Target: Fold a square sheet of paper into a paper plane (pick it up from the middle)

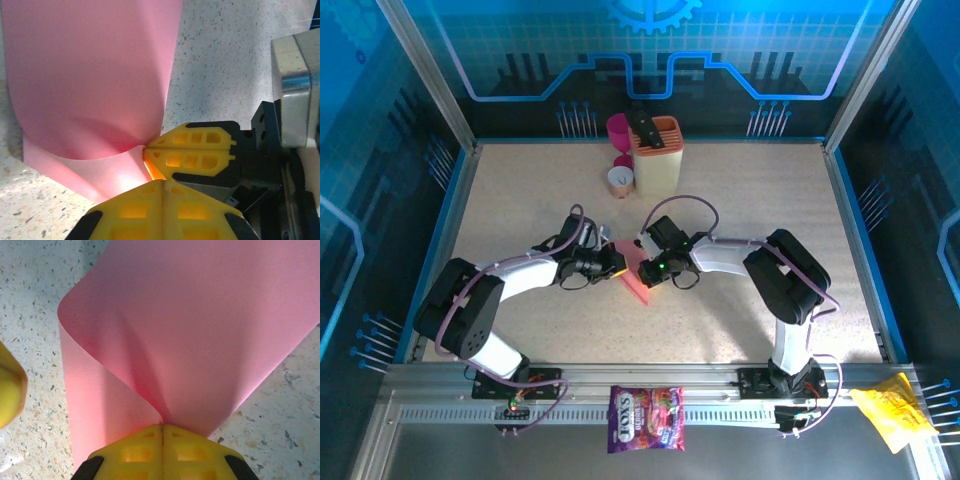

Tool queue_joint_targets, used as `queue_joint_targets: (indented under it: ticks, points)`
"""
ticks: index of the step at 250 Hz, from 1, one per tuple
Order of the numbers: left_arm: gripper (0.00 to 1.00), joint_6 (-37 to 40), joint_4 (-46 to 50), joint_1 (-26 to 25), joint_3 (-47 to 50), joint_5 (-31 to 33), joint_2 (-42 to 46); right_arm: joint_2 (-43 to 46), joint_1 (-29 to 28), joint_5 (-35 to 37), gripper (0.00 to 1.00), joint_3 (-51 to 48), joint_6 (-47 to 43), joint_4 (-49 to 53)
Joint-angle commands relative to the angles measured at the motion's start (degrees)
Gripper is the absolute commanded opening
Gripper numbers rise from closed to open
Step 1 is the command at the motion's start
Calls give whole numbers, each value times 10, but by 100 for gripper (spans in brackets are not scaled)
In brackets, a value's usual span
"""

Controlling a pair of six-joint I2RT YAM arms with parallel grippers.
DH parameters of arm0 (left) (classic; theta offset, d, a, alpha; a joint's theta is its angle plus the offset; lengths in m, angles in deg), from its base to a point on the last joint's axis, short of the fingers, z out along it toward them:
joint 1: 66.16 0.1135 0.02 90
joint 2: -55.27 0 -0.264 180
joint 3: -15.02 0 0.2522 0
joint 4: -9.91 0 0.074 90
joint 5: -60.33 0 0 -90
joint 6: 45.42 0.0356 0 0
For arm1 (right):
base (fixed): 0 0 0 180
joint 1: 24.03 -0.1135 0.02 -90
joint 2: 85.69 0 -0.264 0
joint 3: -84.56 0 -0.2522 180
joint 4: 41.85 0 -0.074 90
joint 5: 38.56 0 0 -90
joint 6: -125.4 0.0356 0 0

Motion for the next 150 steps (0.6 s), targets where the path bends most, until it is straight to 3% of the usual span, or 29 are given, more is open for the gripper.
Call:
queue_joint_targets:
  ticks: [1, 150]
  points:
    - [0, -5, -17, -4, 0, -11, -12, -34, 5, 12, 0, -17, -4, 30]
    - [0, 19, -32, -5, 12, 20, -63, -37, 5, 13, 0, -20, -5, 30]
